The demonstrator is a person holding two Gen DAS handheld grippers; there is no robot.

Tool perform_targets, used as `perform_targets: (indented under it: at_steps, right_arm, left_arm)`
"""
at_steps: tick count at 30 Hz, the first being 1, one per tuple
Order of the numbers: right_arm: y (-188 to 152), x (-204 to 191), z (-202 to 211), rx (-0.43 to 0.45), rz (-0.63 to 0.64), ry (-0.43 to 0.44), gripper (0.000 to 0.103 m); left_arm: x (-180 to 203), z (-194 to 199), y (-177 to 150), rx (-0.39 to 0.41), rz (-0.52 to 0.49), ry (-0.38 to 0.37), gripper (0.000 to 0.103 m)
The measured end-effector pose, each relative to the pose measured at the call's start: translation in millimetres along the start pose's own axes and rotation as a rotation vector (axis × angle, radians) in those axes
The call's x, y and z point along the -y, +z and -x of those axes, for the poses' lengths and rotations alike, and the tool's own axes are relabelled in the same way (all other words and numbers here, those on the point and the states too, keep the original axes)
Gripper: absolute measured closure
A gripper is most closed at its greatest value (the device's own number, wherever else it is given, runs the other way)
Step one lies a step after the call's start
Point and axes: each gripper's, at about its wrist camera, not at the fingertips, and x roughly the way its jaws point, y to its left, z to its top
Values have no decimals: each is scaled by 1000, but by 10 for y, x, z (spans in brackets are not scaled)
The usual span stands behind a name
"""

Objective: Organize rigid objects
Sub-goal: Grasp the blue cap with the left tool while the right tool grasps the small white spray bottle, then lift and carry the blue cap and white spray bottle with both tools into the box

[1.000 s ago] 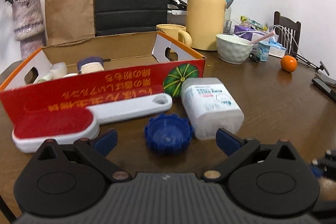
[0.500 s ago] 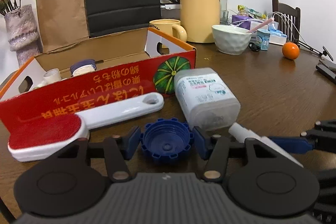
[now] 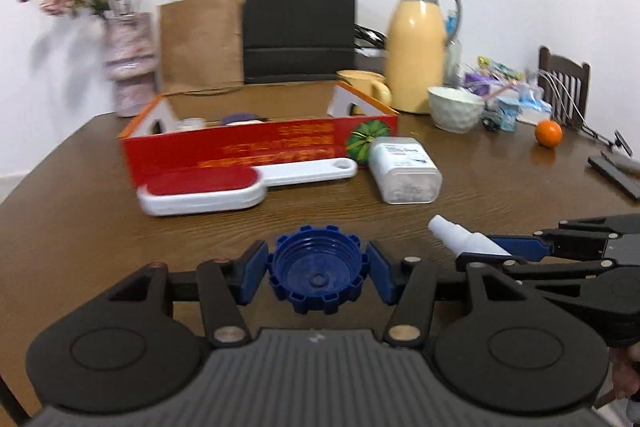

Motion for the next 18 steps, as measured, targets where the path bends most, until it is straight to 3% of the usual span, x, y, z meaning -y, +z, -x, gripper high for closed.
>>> perform_targets:
  at_steps: [9, 18]
  right_arm:
    - [11, -386, 485, 63, 42, 40, 76]
    - [234, -408, 541, 105, 58, 44, 76]
  left_arm:
    - [-169, 686, -67, 102, 47, 44, 48]
    - [-278, 710, 87, 138, 58, 38, 48]
